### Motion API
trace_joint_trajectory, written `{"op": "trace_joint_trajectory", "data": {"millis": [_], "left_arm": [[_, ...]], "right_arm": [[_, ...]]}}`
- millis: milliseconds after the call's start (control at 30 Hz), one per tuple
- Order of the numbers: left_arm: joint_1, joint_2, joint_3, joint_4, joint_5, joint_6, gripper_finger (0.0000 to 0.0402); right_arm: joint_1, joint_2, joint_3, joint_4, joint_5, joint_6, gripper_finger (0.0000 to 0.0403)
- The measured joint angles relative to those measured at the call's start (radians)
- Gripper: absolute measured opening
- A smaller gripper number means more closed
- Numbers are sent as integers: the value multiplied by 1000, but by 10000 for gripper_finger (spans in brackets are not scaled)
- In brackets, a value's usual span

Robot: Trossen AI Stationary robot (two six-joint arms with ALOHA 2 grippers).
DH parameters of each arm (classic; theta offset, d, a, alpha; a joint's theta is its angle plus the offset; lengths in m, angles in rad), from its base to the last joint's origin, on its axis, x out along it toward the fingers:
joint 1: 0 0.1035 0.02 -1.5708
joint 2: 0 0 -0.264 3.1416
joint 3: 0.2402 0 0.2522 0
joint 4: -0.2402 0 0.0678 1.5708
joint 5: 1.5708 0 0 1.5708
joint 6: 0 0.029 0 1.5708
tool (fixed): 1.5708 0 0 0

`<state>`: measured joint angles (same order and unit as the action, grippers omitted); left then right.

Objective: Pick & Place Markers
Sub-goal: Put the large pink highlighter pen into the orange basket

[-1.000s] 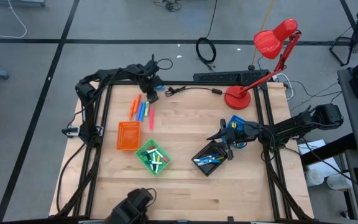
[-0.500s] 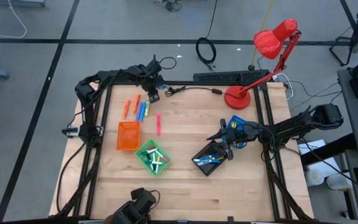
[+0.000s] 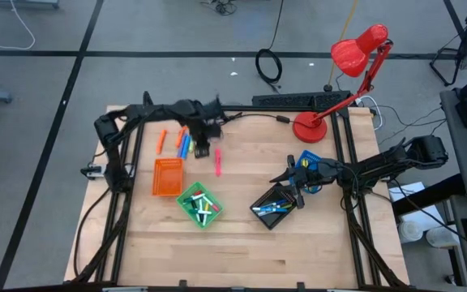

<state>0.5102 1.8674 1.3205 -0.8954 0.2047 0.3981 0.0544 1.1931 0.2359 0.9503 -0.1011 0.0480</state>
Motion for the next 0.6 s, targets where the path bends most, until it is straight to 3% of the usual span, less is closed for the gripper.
{"op": "trace_joint_trajectory", "data": {"millis": [67, 233, 300, 400, 467, 600], "left_arm": [[-88, -4, 0, 2, -88, -55, 111], [-287, 15, 0, 35, -493, -169, 120], [-343, 16, 0, 60, -588, -172, 129], [-399, 16, 3, 127, -587, -20, 141], [-427, 15, 8, 200, -525, 99, 144], [-431, 19, 9, 454, -233, 132, 130]], "right_arm": [[0, 0, 0, 2, 0, 0, 93], [0, 0, 0, 2, 0, 0, 93], [0, 0, 0, 0, 0, 0, 93], [0, 0, 0, 2, 0, 0, 94], [0, 0, 0, -4, 0, 0, 94], [0, 0, 0, 1, 0, 0, 94]]}}
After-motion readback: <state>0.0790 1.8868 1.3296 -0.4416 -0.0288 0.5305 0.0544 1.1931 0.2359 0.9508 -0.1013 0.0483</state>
